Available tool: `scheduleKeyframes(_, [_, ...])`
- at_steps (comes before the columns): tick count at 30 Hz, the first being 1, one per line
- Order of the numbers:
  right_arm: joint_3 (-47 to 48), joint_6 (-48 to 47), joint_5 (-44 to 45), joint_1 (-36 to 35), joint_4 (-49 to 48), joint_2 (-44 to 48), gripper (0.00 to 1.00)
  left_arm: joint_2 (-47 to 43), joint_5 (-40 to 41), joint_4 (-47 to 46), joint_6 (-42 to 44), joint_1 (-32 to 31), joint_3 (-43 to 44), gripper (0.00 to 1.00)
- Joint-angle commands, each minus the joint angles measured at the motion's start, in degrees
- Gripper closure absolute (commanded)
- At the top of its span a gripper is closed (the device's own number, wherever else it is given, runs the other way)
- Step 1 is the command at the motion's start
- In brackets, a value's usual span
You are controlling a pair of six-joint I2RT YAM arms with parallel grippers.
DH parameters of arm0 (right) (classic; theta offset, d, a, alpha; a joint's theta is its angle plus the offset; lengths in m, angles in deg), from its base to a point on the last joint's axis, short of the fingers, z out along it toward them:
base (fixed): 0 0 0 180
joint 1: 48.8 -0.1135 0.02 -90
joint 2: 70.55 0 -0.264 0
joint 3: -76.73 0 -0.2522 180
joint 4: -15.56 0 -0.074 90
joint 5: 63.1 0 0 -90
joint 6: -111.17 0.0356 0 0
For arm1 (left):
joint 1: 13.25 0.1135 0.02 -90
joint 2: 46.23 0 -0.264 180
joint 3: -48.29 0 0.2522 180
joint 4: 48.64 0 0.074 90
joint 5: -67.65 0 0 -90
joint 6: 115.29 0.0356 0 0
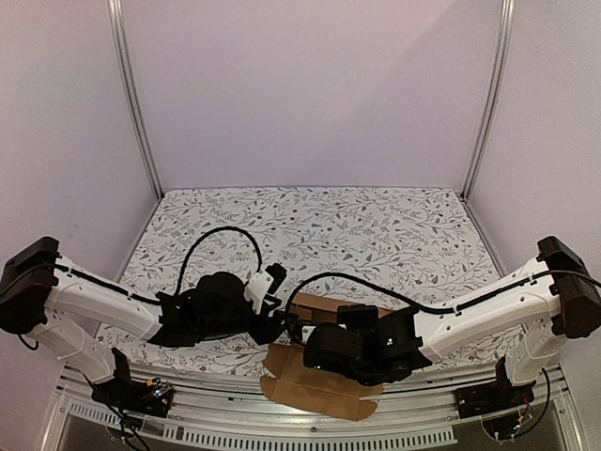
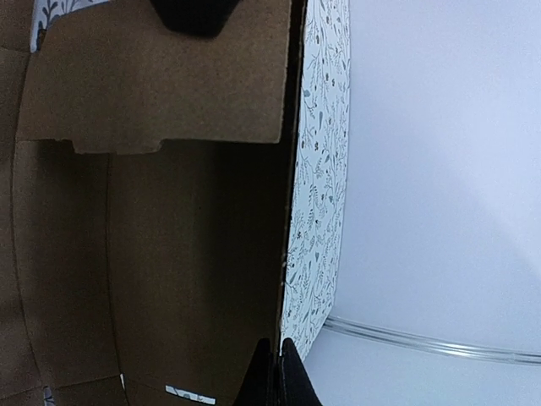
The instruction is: Fold the paper box
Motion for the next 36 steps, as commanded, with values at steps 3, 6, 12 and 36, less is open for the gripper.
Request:
scheduleKeyframes(3, [1.55,1.15,-0.35,-1.63,1.07,0.35,1.00,-3.17,0.27,5.37,-0.61,-0.39,1.31,0.43])
scheduleKeyframes(6, [1.71,1.30,0.33,-1.99,1.46,0.04,1.00,-3.76,0.01,7.04,-1.04,-0.39,1.59,0.42])
scheduleKeyframes(12, [4.09,3.15,-0.93,-2.08,5.12,-0.45,1.00,-5.53,-1.02,11.15,-1.68,-0.39,2.32,0.41])
scheduleKeyframes(36, [8.32,10.23,-9.04,-1.78,13.09,-2.32,1.00,-9.34,-3.63,16.00,-3.23,-0.39,2.34,0.39])
